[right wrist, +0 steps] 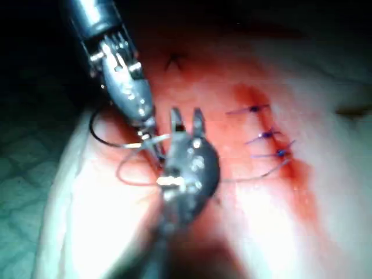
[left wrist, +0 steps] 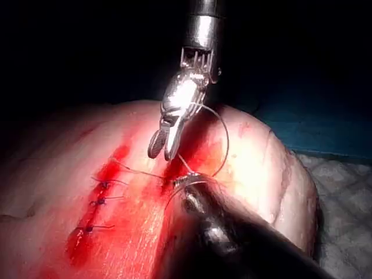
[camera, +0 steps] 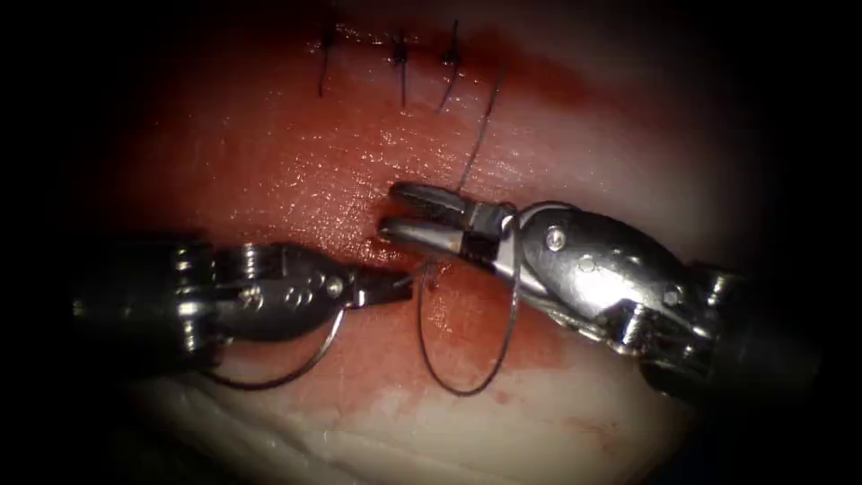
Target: Wound Closure
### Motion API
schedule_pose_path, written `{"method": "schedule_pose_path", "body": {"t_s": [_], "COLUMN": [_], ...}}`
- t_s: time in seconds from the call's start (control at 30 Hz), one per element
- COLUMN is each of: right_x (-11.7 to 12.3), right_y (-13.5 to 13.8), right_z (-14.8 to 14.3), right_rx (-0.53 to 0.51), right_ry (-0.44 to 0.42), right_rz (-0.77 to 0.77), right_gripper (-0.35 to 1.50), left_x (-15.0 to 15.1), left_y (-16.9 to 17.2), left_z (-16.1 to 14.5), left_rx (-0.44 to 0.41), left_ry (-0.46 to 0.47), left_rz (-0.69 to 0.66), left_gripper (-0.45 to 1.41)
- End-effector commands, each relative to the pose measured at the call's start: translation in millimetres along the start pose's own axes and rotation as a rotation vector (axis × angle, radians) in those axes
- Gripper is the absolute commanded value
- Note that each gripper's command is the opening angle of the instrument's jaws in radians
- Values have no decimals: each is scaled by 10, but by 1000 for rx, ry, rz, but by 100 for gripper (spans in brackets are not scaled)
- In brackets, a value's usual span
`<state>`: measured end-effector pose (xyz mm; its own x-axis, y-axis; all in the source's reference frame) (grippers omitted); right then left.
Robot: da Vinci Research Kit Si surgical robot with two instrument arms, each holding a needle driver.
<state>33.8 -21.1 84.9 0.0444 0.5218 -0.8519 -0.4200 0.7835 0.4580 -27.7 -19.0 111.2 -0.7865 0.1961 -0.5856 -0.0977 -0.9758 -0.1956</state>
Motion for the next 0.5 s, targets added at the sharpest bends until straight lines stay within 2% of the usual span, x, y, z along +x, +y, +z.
{"method": "schedule_pose_path", "body": {"t_s": [0.03,0.2,0.3,0.37,0.4,0.5], "right_x": [-9,-25,-40,-58,-58,-78], "right_y": [2,23,41,58,58,72], "right_z": [7,0,-4,-6,-6,-3], "right_rx": [-32,-142,-187,-233,-233,-281], "right_ry": [-2,-19,-11,-2,-2,-8], "right_rz": [23,97,166,221,221,279], "right_gripper": [46,54,78,96,96,106], "left_x": [1,0,-1,-1,-1,-1], "left_y": [-1,-6,-10,-14,-14,-18], "left_z": [8,9,9,10,10,11], "left_rx": [-1,-3,-5,-7,-7,-8], "left_ry": [1,3,4,5,5,6], "left_rz": [2,11,13,9,9,10], "left_gripper": [-45,-45,-45,-45,-45,-45]}}
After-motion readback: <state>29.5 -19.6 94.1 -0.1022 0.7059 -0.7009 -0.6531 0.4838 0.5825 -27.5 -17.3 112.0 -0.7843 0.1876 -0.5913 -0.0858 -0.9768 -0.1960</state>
